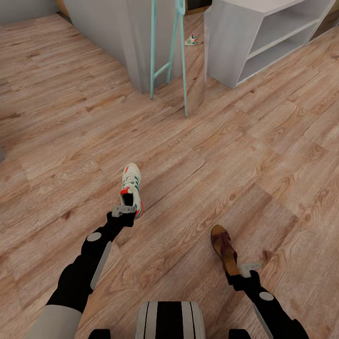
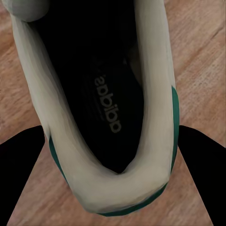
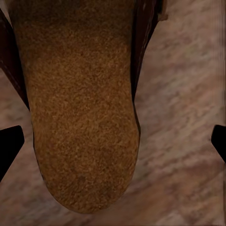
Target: Pick up the two gym shoes and the two sandals from the corridor floor and place them onto the hallstand (shoe rack) in the corridor, making sure they are on the rack and not on the floor. Arrange them so the two gym shoes are next to each other and the two sandals are next to each other.
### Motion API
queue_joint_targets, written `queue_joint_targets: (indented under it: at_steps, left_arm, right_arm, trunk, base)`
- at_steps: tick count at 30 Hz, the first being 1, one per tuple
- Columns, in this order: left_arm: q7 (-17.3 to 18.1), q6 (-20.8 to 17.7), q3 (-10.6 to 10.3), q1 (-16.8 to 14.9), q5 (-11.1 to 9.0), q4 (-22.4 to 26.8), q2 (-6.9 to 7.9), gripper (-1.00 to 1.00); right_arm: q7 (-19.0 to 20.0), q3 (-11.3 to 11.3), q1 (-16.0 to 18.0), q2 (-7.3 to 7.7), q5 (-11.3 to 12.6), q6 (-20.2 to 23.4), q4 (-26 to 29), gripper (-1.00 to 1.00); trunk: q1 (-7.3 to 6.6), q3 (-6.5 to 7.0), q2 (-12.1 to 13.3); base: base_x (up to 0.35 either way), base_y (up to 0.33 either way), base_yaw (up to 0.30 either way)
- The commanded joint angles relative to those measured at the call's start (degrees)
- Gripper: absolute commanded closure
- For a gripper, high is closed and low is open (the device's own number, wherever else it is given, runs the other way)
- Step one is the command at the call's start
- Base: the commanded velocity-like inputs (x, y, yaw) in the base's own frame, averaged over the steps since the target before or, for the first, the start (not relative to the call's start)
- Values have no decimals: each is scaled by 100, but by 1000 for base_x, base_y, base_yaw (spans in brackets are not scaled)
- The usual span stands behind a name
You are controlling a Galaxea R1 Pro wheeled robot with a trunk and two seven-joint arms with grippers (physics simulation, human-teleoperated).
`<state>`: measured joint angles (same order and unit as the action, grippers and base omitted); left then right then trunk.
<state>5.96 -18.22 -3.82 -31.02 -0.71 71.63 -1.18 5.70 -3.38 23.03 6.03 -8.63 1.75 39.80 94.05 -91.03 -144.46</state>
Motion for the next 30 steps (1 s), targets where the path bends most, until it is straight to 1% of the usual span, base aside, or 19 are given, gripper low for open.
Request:
queue_joint_targets:
  at_steps: [1,7,13,24,30]
  left_arm:
    - [17,-35,5,-1,-6,13,1,100]
    - [24,-45,9,0,-8,37,10,100]
    - [26,-45,12,0,-8,43,19,100]
    - [27,-42,29,0,-24,44,27,100]
    - [17,-41,30,0,-31,44,26,100]
  right_arm:
    - [44,-37,0,-5,-60,18,10,-100]
    - [45,-57,0,-5,-60,20,10,-100]
    - [45,-58,0,-5,-60,19,3,-100]
    - [45,-58,0,-5,-60,18,10,-100]
    - [45,-58,0,-5,-60,18,10,-100]
  trunk:
    - [-1,-3,-1]
    - [-1,-3,-1]
    - [15,-136,-9]
    - [15,-193,-9]
    - [15,-199,-9]
  base:
    - [6,0,0]
    - [2,0,0]
    - [0,0,0]
    - [0,0,0]
    - [0,0,0]
